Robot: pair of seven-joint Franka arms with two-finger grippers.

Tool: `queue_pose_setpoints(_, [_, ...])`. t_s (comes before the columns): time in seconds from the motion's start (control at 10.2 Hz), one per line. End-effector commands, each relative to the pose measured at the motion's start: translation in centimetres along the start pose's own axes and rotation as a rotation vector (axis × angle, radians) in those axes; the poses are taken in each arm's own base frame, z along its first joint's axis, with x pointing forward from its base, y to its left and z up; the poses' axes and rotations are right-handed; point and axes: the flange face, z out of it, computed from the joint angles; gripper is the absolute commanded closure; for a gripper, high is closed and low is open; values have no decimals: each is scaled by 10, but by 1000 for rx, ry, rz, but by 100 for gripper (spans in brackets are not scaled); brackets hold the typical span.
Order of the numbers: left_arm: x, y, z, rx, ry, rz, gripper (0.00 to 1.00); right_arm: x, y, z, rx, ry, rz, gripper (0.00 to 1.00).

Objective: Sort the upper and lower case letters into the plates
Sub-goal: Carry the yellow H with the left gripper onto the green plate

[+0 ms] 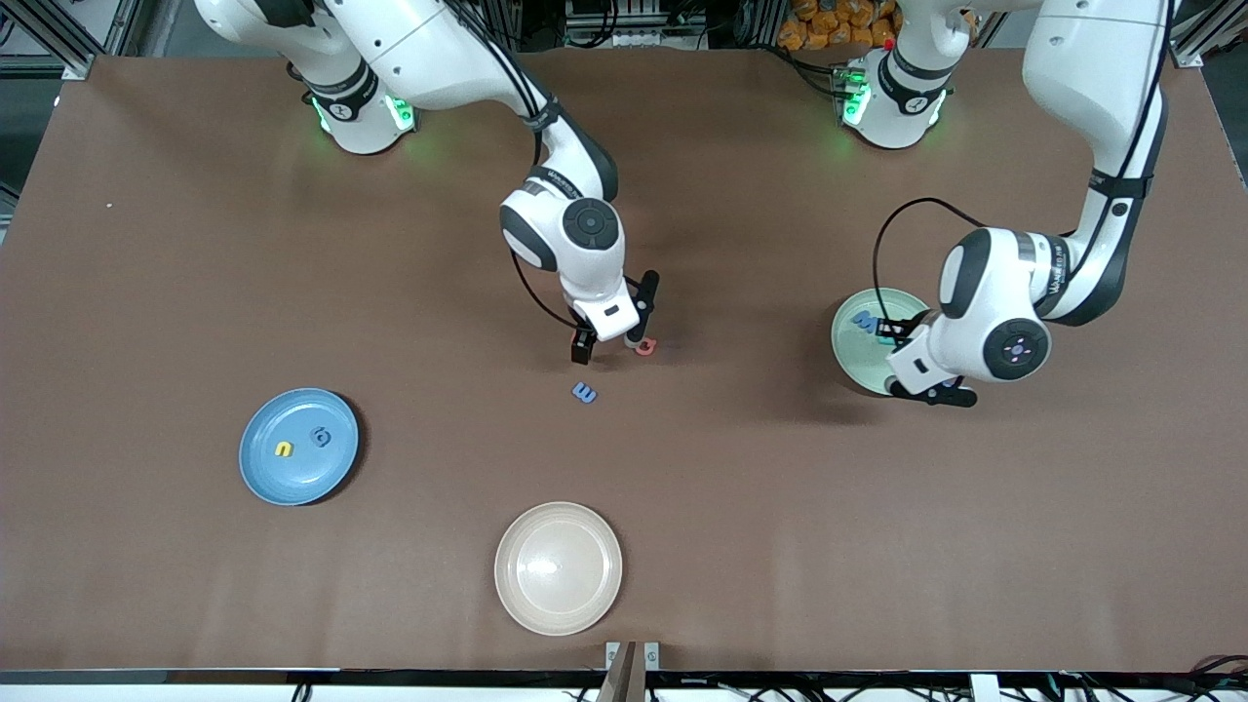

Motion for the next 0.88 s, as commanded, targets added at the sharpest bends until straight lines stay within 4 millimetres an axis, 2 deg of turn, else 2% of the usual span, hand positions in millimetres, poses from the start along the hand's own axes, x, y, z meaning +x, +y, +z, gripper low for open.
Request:
queue_pose_setpoints(0.0, [-23,13,25,35,51,44,75,-15,11,-1,4,-10,-157,0])
queue_pose_setpoints(0.29, [-40,13,35,37,47,45,74,-14,11,2,-2,0,-166,0])
queue_pose_setpoints(0.49, [-53,12,40,37,35,42,68,-17,12,10,-13,18,-162,0])
queue_pose_setpoints(0.68, [-53,12,50,38,57,52,66,-34,18,27,-29,62,-130,0])
queue_pose_setpoints(0.78, [-53,11,55,38,66,54,66,-34,15,28,-21,57,-126,0])
